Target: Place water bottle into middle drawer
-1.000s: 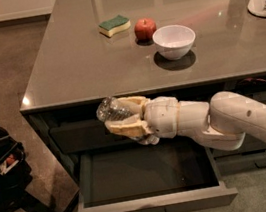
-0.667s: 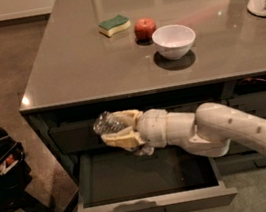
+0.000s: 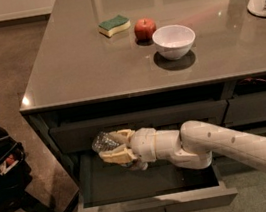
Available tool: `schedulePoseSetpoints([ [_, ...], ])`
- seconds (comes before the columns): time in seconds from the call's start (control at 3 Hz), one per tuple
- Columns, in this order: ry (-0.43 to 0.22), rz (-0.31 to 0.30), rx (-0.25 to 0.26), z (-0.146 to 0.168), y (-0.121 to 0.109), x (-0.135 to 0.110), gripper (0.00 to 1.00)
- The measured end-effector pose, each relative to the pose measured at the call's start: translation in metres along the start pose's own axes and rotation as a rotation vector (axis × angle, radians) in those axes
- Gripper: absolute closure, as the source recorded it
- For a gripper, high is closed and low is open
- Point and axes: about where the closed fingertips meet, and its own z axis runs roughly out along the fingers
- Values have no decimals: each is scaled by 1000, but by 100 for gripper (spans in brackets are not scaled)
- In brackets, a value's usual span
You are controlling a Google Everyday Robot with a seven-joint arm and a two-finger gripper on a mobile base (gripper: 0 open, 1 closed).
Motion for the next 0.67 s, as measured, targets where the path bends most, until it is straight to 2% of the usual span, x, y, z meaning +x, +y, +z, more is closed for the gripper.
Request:
schedulePoseSetpoints([
  [0.67,96,78,29,14,0,76,100],
])
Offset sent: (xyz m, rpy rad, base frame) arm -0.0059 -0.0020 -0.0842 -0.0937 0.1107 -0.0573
